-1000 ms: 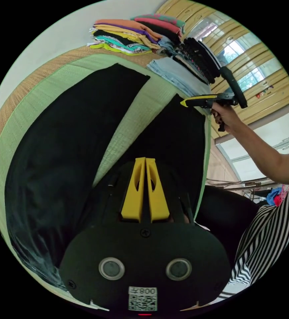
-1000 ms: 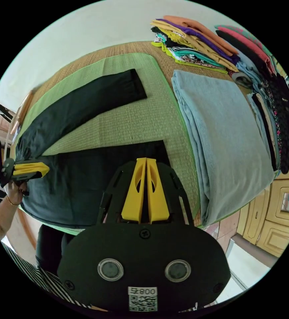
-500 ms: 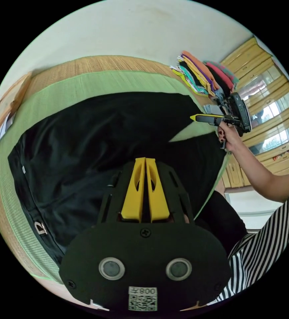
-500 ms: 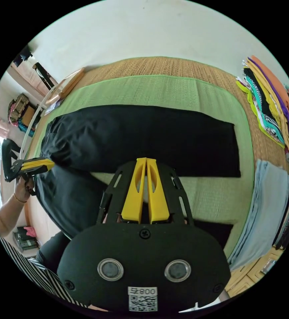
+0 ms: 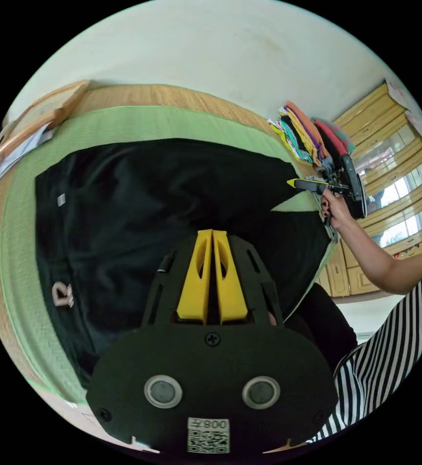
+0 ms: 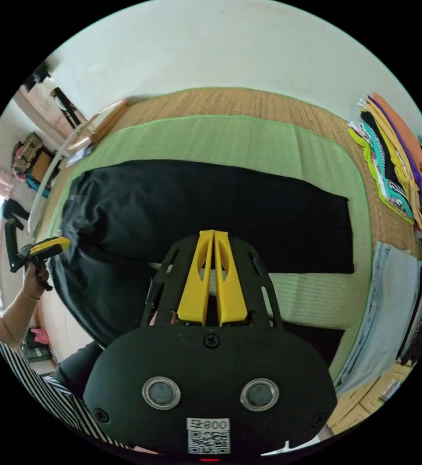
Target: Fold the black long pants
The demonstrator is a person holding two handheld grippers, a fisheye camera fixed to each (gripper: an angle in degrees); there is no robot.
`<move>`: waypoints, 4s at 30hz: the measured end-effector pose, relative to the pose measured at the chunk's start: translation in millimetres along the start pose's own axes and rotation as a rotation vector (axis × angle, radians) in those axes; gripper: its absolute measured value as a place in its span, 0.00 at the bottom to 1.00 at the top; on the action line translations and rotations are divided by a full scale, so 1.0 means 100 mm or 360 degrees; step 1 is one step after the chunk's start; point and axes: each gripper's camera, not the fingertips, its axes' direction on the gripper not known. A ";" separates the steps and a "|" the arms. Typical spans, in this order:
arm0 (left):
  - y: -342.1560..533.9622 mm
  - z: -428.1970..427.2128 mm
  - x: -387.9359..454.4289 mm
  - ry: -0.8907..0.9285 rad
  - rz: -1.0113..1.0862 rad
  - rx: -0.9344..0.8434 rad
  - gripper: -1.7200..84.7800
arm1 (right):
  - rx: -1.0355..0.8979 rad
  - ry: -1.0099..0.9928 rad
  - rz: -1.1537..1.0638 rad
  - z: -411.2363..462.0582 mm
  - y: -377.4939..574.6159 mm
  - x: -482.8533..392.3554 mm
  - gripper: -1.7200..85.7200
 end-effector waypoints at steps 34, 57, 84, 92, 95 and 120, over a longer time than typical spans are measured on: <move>0.43 -0.05 -2.95 -0.0155 -0.0310 0.0033 0.02 | -0.0283 -0.0368 -0.0669 -0.82 -2.67 -1.82 0.02; -1.22 -0.84 -3.57 -0.0336 0.0034 -0.0034 0.10 | -0.0129 -0.0232 -0.0612 -2.26 -3.71 -1.07 0.06; -2.31 -1.27 -3.20 -0.0631 0.0219 -0.0484 0.13 | -0.0324 0.0155 -0.0981 -3.20 -4.49 -0.90 0.10; -2.25 -1.45 -3.00 -0.0643 0.0240 -0.0479 0.13 | -0.0338 0.0149 -0.1002 -3.51 -4.49 -0.67 0.11; -2.20 -1.50 -2.93 -0.0652 0.0248 -0.0469 0.13 | -0.0357 0.0118 -0.0989 -3.63 -4.48 -0.56 0.11; -1.27 -2.08 -2.00 -0.0849 0.0372 -0.0506 0.04 | -0.0365 0.0097 -0.0833 -5.26 -3.54 -0.06 0.03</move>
